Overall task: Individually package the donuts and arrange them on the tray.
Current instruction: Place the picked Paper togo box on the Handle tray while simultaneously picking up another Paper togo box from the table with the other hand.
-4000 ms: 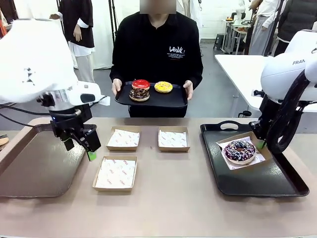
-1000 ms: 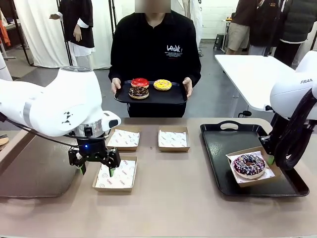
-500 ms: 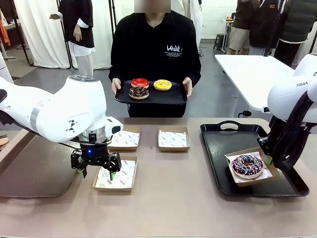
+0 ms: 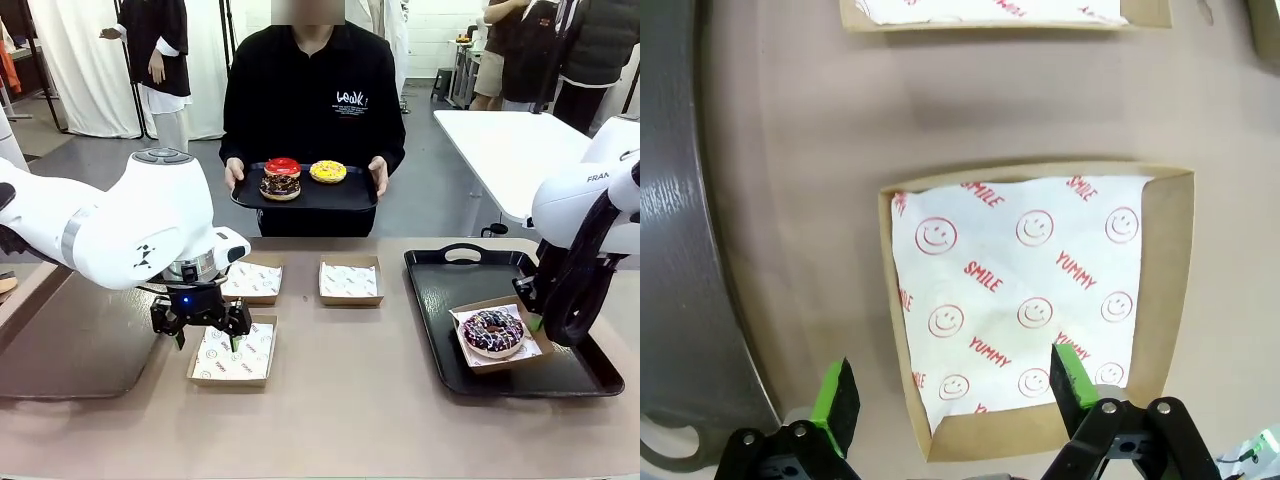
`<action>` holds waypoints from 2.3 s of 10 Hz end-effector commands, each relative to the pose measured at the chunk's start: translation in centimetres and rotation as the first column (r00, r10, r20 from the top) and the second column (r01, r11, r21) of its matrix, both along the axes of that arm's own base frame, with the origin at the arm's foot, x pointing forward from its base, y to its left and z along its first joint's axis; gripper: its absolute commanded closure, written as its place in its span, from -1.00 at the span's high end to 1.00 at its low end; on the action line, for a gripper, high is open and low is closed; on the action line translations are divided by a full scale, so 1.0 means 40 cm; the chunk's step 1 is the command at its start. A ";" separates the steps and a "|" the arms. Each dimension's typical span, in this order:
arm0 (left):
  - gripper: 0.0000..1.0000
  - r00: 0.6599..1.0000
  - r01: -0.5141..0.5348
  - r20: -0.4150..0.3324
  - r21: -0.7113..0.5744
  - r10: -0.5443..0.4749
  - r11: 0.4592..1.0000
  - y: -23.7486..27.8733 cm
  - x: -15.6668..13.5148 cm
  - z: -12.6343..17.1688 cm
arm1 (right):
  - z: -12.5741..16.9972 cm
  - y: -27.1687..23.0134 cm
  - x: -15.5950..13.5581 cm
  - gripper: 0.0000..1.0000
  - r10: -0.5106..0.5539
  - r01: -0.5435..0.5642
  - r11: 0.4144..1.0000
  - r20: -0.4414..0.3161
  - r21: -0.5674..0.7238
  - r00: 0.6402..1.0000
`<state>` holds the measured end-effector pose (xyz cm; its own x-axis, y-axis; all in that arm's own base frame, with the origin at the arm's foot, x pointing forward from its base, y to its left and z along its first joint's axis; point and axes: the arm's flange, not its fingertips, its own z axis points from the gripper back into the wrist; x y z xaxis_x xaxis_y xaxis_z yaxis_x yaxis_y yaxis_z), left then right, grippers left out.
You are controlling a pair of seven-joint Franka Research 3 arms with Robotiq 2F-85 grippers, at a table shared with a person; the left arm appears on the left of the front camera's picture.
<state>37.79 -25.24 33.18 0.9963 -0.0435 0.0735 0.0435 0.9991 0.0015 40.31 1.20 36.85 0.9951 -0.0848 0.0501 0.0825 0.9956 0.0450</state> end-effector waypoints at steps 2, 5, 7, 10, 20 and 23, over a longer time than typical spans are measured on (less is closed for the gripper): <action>1.00 0.998 -0.028 0.058 0.004 0.028 1.000 0.015 0.013 -0.038 | -0.019 0.015 -0.003 -0.97 -0.027 0.027 0.999 0.014 0.029 1.000; 1.00 0.997 -0.006 0.071 -0.020 0.007 1.000 0.020 0.015 -0.038 | -0.021 0.024 0.002 -0.97 -0.024 0.024 1.000 0.014 0.017 1.000; 1.00 0.997 -0.003 0.073 -0.030 0.005 1.000 0.022 0.015 -0.038 | -0.022 0.024 0.002 -0.97 -0.026 0.026 1.000 0.011 0.015 1.000; -0.20 0.998 -0.006 0.070 -0.038 0.008 0.999 0.027 0.015 -0.036 | -0.022 0.024 0.000 0.22 -0.012 0.012 1.000 0.004 0.016 1.000; -1.00 0.997 -0.032 0.065 -0.023 0.033 0.999 0.035 0.018 -0.028 | 0.001 0.005 -0.013 1.00 -0.043 0.042 0.997 0.018 0.057 0.999; -1.00 0.997 0.053 0.053 0.001 -0.053 0.999 0.027 0.002 0.051 | 0.066 -0.036 -0.042 1.00 -0.003 0.000 0.952 0.009 0.307 1.000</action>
<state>38.48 -24.25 33.22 0.9897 -0.0494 0.1340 0.0521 0.9985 -0.0169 40.01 0.79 38.50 0.9890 -0.1330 0.0647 0.1197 0.9766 0.1786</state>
